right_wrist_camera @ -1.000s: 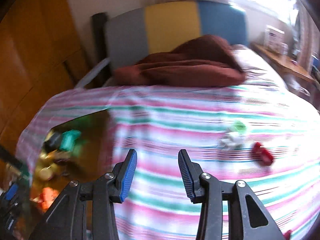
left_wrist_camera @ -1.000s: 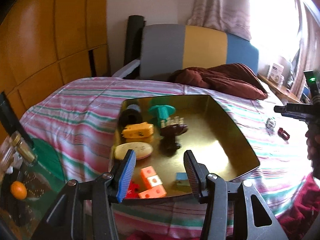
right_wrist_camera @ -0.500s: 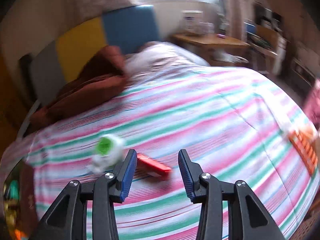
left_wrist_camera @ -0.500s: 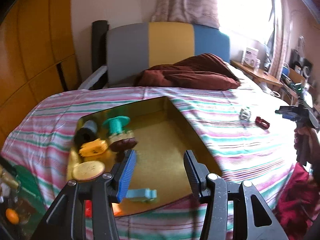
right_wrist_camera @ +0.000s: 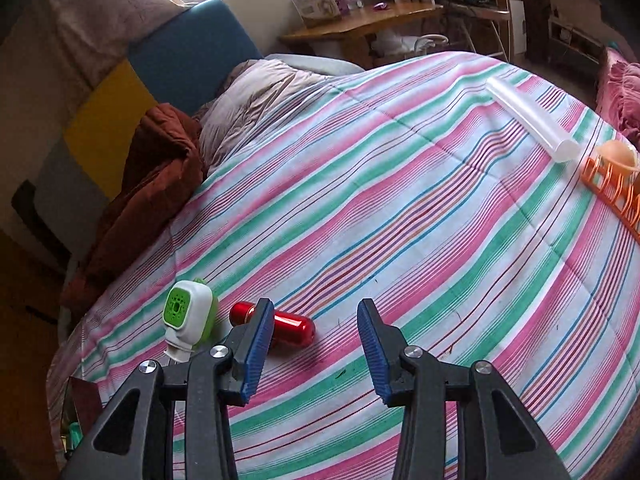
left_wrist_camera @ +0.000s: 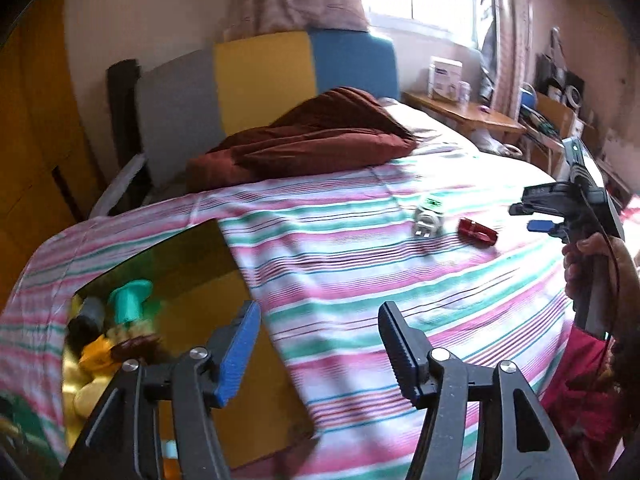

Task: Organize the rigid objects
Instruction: 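Move the left tool to the white-green diffuser and grasp it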

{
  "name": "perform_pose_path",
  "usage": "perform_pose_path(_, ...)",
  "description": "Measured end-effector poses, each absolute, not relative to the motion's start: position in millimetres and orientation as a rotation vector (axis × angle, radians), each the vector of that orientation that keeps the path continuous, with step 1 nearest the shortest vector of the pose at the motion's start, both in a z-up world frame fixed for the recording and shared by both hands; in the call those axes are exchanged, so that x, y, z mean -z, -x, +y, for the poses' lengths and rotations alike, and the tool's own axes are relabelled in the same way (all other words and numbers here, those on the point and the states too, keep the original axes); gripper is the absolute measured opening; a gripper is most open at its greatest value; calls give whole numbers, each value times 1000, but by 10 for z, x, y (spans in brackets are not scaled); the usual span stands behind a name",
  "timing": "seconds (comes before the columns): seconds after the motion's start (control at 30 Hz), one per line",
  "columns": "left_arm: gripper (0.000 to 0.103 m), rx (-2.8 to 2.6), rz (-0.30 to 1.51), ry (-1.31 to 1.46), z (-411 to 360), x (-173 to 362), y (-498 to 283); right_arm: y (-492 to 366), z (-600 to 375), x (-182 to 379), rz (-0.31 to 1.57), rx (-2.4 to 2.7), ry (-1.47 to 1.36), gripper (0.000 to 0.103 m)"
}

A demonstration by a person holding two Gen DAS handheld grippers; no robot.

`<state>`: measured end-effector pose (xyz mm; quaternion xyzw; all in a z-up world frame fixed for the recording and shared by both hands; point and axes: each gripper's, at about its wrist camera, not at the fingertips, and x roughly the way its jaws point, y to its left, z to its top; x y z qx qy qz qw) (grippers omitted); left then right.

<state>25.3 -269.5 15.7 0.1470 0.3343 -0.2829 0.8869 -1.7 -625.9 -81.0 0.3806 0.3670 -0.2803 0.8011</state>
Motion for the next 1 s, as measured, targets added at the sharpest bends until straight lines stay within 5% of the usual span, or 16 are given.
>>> perform_pose_path(1.0,66,734,758,-443,-3931,190,-503,66,-6323,870,789,549,-952,44)
